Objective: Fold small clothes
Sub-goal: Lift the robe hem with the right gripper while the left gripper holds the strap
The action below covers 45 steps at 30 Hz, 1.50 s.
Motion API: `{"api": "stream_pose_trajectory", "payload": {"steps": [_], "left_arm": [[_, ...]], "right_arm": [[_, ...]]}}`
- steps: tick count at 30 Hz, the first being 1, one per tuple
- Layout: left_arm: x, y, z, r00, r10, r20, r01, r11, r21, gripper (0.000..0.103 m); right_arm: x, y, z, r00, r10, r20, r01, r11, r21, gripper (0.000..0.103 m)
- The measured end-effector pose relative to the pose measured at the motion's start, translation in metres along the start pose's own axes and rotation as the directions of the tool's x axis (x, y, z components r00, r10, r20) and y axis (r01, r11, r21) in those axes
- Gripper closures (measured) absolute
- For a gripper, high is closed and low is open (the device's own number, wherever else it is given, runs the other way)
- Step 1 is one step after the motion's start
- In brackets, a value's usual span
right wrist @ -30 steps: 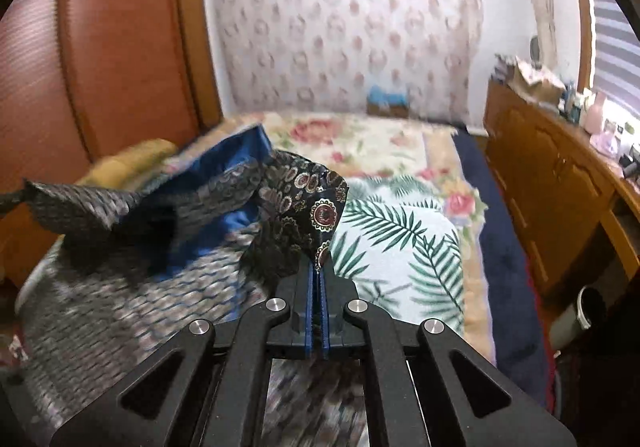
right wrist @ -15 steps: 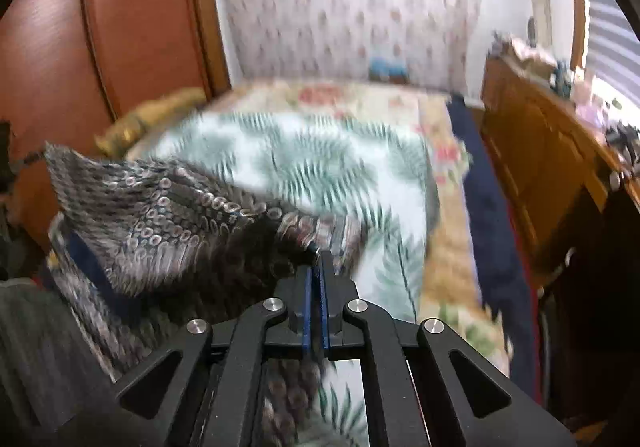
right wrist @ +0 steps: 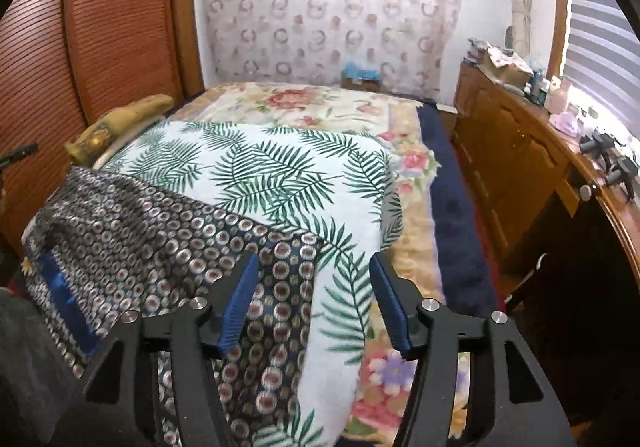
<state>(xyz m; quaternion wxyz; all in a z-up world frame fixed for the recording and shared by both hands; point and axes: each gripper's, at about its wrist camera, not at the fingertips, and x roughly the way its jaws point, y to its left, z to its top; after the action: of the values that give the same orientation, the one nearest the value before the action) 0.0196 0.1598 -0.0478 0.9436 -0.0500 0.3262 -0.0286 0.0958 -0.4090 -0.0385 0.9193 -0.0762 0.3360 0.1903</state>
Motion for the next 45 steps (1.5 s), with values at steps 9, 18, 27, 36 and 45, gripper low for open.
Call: {"api": "stream_pose_trajectory", "payload": {"steps": [9,18,27,36,45], "left_arm": [[0.064,0.010,-0.018,0.980,0.043,-0.192,-0.041,0.999,0.017,0.066],[0.078,0.015,-0.029,0.970,-0.004,-0.244,0.001,1.000,-0.014,0.065],[0.077,0.009,-0.029,0.972,-0.048,-0.232,0.045,0.999,-0.017,0.077],[0.029,-0.029,-0.010,0.993,-0.079,-0.085,0.084,0.995,0.061,0.101],[-0.027,-0.061,0.081,0.975,-0.108,0.193,0.092,0.992,0.089,0.101]], "right_arm": [[0.074,0.011,0.003,0.995,0.021,-0.101,-0.021,1.000,-0.004,0.033],[0.114,0.003,-0.014,0.974,0.070,-0.216,-0.058,0.996,0.061,0.033],[0.119,0.025,-0.015,0.974,0.083,-0.209,-0.086,0.996,-0.005,0.048],[0.098,0.047,-0.013,0.980,0.126,-0.155,-0.139,0.988,-0.073,0.097],[0.011,0.044,0.048,0.990,0.067,0.121,-0.054,0.993,-0.106,0.097]]}}
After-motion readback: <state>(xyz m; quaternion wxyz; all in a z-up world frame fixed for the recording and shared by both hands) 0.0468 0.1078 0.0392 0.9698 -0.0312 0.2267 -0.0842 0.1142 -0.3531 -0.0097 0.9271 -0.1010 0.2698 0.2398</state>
